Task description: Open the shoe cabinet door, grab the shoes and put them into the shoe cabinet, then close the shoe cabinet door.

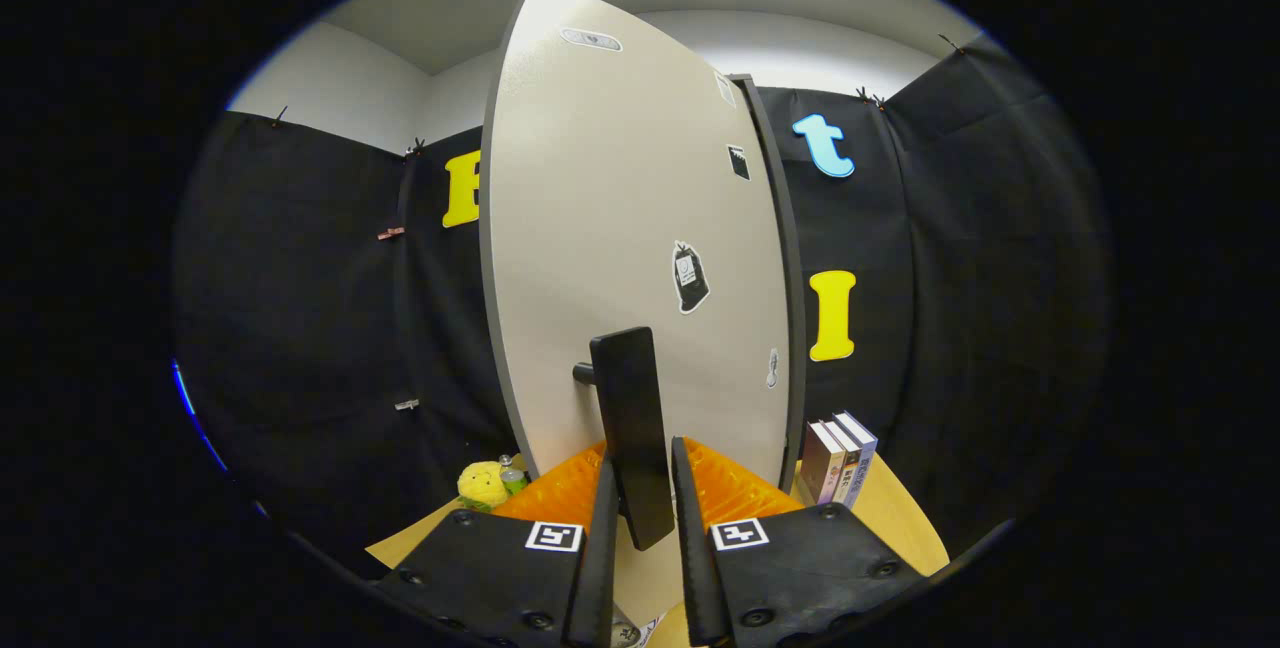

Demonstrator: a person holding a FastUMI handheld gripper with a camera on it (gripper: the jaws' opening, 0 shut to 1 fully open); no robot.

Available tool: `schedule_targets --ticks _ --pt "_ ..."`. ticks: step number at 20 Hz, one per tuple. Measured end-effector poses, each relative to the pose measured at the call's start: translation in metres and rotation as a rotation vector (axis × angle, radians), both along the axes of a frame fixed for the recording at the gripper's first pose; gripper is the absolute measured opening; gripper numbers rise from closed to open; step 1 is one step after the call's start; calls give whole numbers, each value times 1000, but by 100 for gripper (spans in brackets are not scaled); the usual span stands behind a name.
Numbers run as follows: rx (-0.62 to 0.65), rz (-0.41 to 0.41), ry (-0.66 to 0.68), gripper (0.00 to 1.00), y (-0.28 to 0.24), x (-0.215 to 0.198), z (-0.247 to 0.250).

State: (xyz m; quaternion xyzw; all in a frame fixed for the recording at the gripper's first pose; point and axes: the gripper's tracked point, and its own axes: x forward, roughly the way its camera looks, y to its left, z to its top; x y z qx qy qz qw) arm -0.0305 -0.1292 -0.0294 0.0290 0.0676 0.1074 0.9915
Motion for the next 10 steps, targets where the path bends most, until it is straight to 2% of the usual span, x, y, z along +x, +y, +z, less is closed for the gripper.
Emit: schedule_targets --ticks 9,10 --pt "-14 -104 -20 32 -51 1 9" --pt "-12 -118 -21 28 -57 2 9"
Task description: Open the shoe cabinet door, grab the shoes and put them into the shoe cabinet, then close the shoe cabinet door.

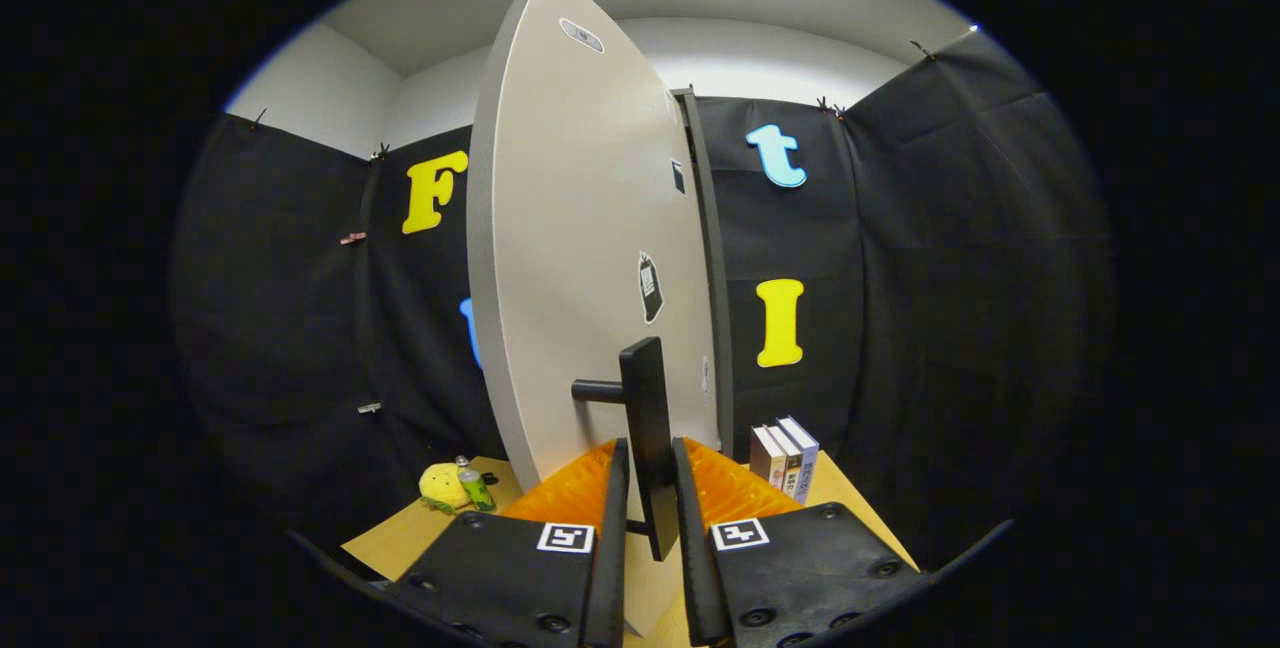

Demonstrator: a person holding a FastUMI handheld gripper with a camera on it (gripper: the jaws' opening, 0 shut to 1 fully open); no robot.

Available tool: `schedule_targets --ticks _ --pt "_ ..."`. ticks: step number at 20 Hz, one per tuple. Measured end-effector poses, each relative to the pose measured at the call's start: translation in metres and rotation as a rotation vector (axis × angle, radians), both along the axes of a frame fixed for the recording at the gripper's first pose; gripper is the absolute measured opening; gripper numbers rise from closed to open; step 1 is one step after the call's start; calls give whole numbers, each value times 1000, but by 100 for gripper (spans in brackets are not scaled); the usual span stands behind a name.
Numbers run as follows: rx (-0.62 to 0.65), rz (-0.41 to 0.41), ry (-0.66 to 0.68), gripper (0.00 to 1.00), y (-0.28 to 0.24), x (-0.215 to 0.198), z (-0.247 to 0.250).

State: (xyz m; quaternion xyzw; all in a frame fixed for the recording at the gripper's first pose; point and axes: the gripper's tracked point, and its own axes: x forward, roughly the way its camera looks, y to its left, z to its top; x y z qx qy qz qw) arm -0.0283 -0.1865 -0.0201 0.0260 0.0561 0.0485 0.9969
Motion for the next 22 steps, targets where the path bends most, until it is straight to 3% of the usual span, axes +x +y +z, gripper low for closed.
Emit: schedule_targets --ticks 13,22 --pt "-25 -143 -68 27 -74 -13 22" --pt "-38 -89 -111 27 -50 -63 43"
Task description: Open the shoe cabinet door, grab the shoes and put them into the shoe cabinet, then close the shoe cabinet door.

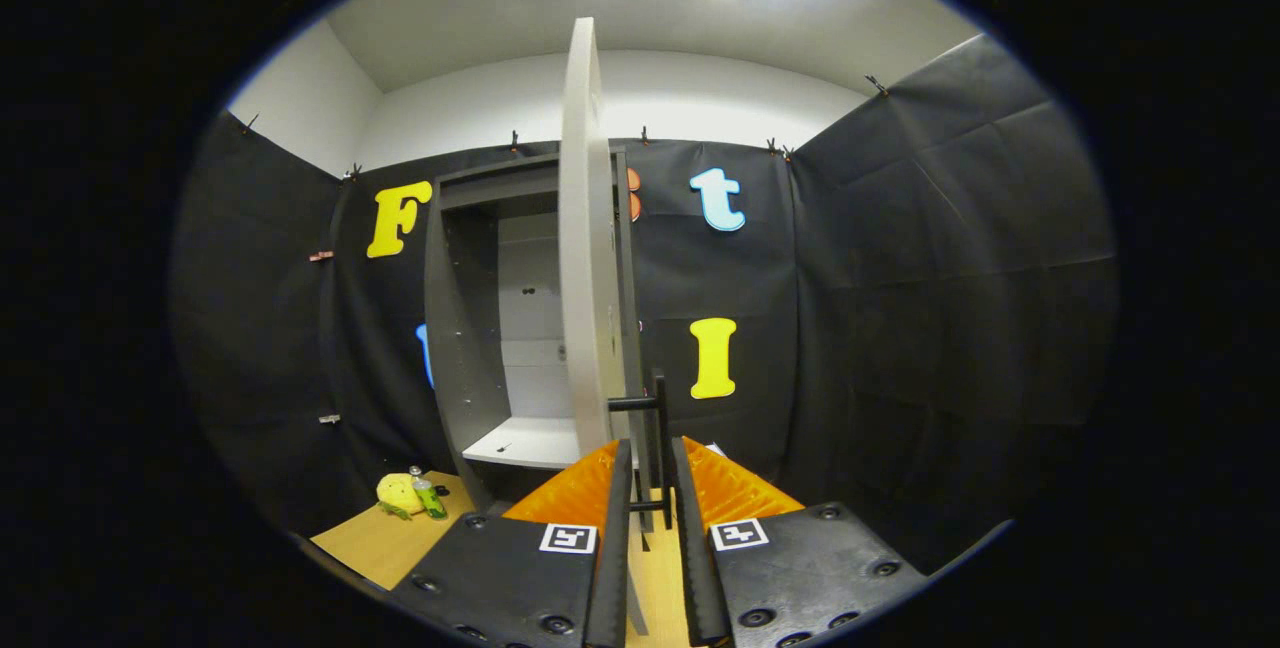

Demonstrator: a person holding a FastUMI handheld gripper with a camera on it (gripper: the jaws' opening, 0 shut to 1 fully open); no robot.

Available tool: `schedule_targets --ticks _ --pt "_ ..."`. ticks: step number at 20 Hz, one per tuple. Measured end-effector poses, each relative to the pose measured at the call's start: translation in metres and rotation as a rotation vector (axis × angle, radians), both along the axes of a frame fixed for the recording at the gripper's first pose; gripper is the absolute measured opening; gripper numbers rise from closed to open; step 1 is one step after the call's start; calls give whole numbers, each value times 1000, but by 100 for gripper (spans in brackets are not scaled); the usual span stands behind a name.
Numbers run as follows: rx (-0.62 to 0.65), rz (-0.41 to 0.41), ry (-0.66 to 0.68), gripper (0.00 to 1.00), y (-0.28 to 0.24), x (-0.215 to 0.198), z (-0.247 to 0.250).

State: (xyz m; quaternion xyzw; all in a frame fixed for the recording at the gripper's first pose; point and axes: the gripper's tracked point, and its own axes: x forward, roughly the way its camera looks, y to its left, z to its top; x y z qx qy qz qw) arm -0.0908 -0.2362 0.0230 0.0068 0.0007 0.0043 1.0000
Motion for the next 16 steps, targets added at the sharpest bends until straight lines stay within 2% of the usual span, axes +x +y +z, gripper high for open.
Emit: schedule_targets --ticks 5,9,16 --pt "-7 78 0 27 47 -17 -17" --pt "20 142 84 27 100 -7 -71" --pt "25 166 231 27 167 9 -181"
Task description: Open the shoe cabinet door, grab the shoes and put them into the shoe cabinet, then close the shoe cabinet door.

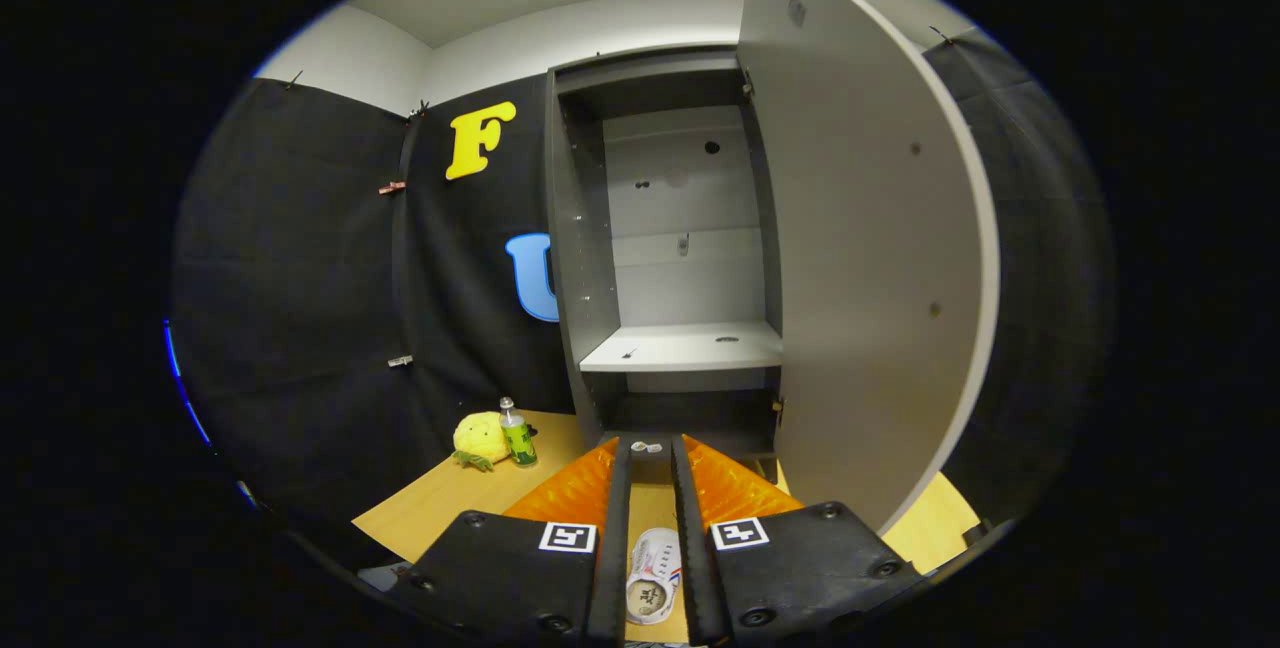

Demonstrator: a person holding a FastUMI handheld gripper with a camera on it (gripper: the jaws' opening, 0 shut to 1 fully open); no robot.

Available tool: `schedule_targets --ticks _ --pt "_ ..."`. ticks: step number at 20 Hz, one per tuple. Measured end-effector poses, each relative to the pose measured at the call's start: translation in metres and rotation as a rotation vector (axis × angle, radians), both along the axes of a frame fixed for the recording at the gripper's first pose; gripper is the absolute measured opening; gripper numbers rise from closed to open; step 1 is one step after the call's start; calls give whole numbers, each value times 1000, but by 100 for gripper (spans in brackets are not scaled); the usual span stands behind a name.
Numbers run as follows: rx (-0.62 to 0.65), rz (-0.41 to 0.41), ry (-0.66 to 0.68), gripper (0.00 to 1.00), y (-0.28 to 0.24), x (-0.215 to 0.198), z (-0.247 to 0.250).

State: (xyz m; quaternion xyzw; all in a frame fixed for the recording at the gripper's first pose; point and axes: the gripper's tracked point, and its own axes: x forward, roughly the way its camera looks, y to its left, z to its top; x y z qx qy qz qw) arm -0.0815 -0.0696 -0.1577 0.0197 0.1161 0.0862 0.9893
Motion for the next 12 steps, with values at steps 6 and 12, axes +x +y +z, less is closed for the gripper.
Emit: schedule_targets --ticks 6,12 --pt "-10 -69 161 27 19 1 -128" --pt "-46 -128 328 27 13 -12 -240"
